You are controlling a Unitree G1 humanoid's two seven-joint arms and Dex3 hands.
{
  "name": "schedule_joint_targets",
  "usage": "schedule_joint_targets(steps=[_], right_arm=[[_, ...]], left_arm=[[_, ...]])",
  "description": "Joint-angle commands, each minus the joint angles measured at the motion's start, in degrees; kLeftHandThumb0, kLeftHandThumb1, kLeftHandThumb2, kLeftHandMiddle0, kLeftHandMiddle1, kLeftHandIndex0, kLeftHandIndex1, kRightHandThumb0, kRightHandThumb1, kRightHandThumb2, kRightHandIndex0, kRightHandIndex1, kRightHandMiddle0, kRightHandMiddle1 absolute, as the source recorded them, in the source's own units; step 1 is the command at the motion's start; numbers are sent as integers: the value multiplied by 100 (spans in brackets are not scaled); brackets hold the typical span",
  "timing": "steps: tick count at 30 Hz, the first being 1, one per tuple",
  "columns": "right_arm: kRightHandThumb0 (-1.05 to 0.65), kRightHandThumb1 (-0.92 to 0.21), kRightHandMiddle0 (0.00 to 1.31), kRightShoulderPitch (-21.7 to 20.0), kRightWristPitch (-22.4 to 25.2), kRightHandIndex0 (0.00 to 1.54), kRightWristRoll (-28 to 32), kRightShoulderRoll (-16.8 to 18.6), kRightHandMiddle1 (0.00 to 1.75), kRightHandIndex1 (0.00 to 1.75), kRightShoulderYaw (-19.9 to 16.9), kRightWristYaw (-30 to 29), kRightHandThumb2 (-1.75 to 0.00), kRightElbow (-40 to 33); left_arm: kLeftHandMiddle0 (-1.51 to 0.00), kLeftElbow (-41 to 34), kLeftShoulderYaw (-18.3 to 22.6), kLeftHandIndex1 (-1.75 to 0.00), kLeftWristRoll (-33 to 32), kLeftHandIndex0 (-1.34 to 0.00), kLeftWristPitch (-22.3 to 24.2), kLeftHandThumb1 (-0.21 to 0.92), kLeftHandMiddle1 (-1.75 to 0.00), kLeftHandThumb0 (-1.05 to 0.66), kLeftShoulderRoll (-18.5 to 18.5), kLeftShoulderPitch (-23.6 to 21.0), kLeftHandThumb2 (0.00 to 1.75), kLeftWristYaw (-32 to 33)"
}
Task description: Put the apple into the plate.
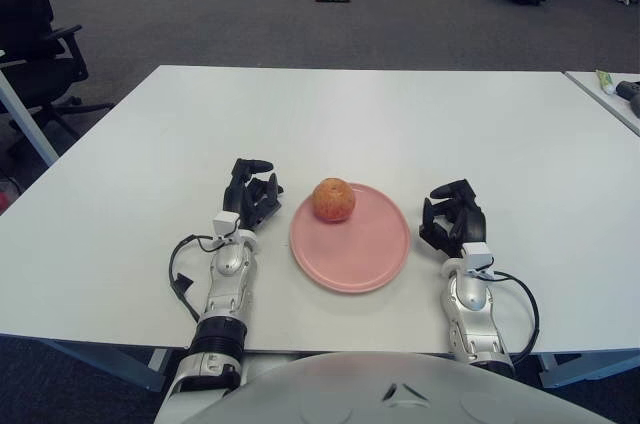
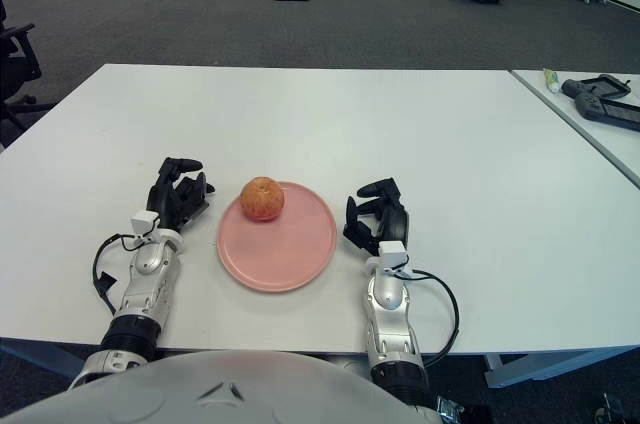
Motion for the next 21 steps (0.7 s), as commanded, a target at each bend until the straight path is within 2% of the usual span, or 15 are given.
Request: schedule_joint_targets(steps=[1,21], right_arm=[[-40,-60,40,83,137,97,58,-50,175,175,-46,50,-97,133],[-40,-62,38,121,178,95,36,-34,175,175,-44,120,-95,84]], left_arm=[[-54,-33,23,-175,-95,-33,328,70,-174,-38,-86,372,84,-14],[-57,-653,62,-175,-85,-33,522,69,-175,-38,-196,703,84,54]])
